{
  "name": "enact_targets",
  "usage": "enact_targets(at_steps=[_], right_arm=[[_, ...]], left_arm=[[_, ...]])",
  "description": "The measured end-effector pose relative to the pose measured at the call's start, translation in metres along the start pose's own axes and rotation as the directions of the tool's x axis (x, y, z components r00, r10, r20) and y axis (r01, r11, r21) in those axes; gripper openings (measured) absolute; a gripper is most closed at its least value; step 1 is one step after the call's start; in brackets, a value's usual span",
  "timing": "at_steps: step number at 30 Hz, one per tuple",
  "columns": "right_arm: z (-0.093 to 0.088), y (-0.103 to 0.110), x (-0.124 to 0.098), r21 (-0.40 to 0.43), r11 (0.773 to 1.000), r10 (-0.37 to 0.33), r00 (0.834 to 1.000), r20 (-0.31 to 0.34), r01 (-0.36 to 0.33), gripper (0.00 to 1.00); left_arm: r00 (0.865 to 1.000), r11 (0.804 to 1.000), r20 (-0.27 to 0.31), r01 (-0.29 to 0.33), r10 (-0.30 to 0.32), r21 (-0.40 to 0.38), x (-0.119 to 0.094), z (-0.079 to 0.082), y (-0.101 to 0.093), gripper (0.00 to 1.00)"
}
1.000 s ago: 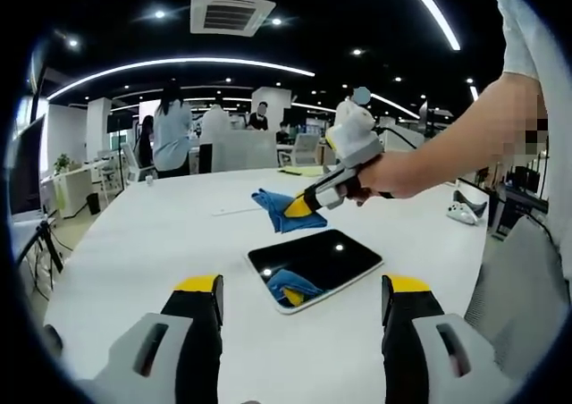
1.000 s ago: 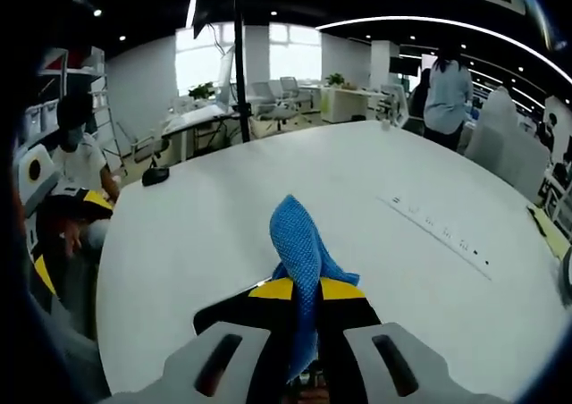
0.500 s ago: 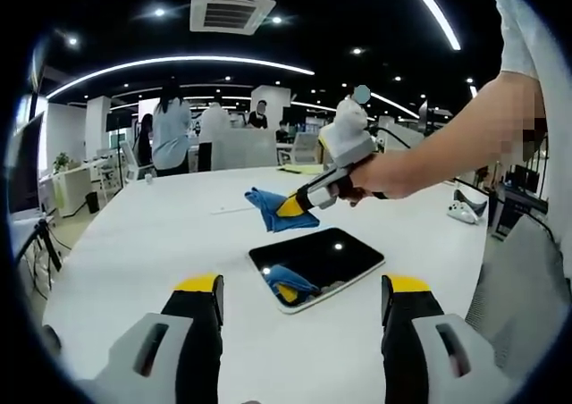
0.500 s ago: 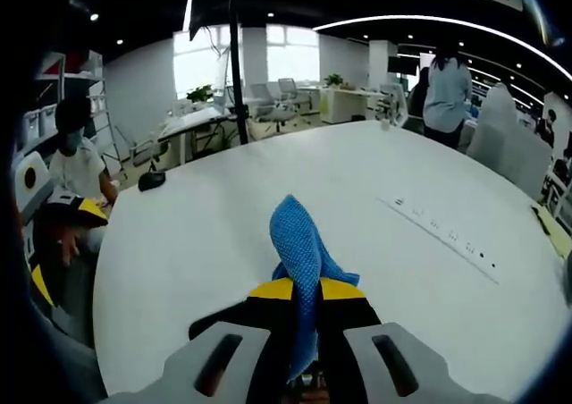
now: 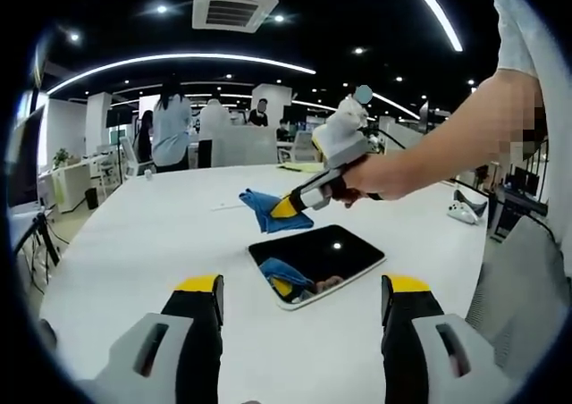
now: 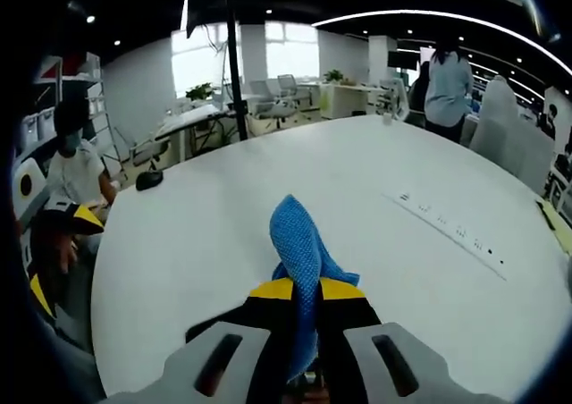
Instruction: Wipe the mirror surface with the cleaning cloth until all visible marks leave the cleaned area.
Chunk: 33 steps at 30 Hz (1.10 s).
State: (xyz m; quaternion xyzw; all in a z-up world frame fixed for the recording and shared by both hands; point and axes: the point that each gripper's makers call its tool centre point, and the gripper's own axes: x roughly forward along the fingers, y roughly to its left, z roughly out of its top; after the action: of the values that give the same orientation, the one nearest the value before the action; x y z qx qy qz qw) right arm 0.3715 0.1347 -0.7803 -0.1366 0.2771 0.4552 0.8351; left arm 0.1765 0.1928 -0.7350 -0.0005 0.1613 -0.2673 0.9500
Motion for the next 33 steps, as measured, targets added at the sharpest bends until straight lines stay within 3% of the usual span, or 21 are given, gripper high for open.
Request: enact_targets(at_steps=[19, 27, 30, 33], right_arm=[[-0.008, 0.004, 0.021, 0.023, 1.000, 0.007, 1.000, -0.028, -0.006, 0.03], [-0.020, 0.000, 0.030, 0.026, 1.000, 0.009, 0.998, -0.060, -0.007, 0.03], [-0.022, 0.004, 0.034, -0.022, 1.000, 0.012, 0.997, -0.073, -0.014, 0.03], [-0.022, 0.005, 0.038, -0.002, 1.000, 0.018, 0.997, -0.069, -0.018, 0.03]], left_arm=[[1.000, 1.000, -0.013, -0.002, 0.002, -0.007, 0.002, -0.006, 0.008, 0.72], [1.000, 1.000, -0.015, 0.001, -0.001, -0.015, 0.004, -0.008, 0.010, 0.71], [1.000, 1.000, -0.021, 0.004, -0.005, -0.020, 0.005, -0.011, 0.010, 0.71], [1.000, 1.000, -0.026, 0.007, -0.007, -0.020, 0.005, -0.013, 0.012, 0.71]])
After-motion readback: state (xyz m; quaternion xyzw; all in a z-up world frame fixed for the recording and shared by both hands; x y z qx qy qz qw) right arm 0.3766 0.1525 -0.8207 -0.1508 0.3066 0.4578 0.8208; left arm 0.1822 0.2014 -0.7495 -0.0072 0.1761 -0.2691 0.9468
